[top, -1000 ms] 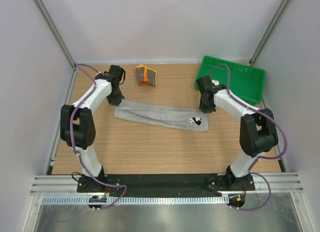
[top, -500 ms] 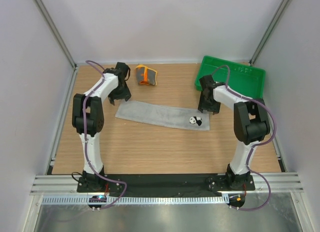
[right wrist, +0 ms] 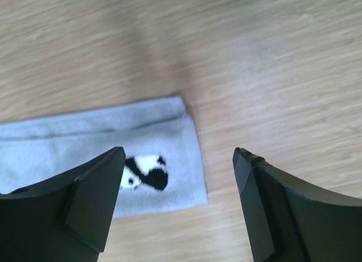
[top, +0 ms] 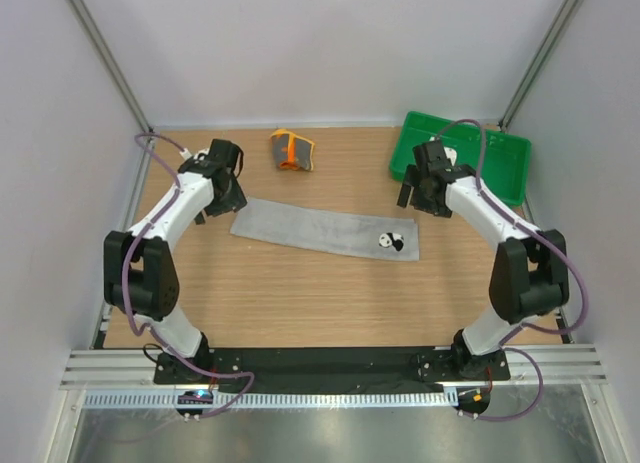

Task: Roll the towels
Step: Fold the towel

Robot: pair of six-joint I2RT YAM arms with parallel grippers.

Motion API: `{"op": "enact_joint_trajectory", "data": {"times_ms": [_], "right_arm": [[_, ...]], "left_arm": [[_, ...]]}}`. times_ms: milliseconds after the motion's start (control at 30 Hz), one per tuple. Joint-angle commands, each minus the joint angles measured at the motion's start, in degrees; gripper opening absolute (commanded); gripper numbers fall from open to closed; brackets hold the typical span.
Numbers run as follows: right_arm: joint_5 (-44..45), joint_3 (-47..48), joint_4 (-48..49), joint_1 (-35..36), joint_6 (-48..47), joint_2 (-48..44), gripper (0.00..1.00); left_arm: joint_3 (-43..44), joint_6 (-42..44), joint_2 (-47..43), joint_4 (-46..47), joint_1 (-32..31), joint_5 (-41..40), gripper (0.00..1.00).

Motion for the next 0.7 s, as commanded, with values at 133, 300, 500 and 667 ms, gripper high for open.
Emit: {"op": "enact_joint_trajectory", "data": {"times_ms": [133,300,500,667], "right_arm": [[-14.9,-14.4,7.6,0.1,2.3,-10.2,0.81],[-17.9,-18.8,11.0,0.0,3.2,-9.6,0.8],[-17.7,-19.6,13.0,-0.1,3.6,-6.8,0.79],[-16.9,-19.1,12.9,-0.7,3.8,-4.4,0.77]], "left_arm": [[-11.9,-1.5,-4.3,11.1,0.3,2.0,0.81],[-16.5,-2.5,-3.2,18.3,0.3,6.8,0.82],[-16.9,-4.0,-0.3,21.7,0.3,6.9,0.82],[-17.4,-4.0,1.4,23.6,0.3,6.6,0.79]]}}
